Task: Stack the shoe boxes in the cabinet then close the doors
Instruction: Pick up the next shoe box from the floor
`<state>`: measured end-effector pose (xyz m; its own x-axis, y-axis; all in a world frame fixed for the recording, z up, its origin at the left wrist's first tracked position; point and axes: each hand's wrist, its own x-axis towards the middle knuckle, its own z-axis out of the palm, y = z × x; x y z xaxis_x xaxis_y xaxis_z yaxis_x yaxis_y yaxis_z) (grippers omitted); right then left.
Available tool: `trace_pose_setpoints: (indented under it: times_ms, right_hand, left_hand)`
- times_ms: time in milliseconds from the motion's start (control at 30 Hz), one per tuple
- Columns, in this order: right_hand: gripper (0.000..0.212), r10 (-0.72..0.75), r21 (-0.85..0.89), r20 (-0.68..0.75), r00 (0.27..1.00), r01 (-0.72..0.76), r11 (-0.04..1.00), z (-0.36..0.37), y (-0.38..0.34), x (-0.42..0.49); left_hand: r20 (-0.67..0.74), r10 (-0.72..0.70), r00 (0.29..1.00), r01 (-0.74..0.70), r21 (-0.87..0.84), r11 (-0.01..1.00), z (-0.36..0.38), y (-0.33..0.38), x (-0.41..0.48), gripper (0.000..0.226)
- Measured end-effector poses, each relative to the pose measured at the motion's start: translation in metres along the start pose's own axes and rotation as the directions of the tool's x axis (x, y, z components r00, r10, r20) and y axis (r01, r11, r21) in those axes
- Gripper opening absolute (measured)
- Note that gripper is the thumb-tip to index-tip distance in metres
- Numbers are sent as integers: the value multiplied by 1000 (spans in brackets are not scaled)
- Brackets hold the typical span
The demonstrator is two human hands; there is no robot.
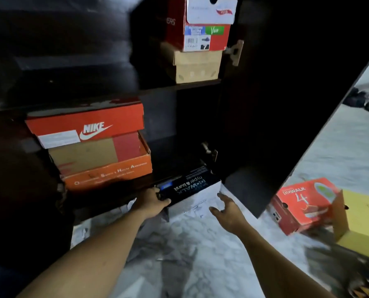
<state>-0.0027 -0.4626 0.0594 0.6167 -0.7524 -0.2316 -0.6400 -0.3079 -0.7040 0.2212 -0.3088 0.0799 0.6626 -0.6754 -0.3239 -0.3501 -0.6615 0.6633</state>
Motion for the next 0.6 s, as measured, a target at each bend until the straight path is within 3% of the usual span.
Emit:
trace_pose_setpoints:
  times_ms: [200, 333, 500, 600]
  right_hand:
    - [79, 84, 69, -12, 996, -83, 994, 11, 35, 77]
    - [68, 59, 89, -85, 995, -51, 995, 11, 49, 127]
    - [89, 27, 133, -36, 999, -22, 991, 19, 67, 167]
    - [115, 59, 170, -22, 998, -54, 984, 30, 84, 182]
  left_hand:
    - [-49, -85, 995, 82, -58, 995, 45, -34, 39, 60]
    - [-39, -123, 992, 111, -227, 968, 89, -73, 80, 94]
    - [-43, -116, 992, 99, -278, 955, 108, -58, 82, 96]
    - [-68, -125, 990, 101, -281, 954, 119, -58, 85, 96]
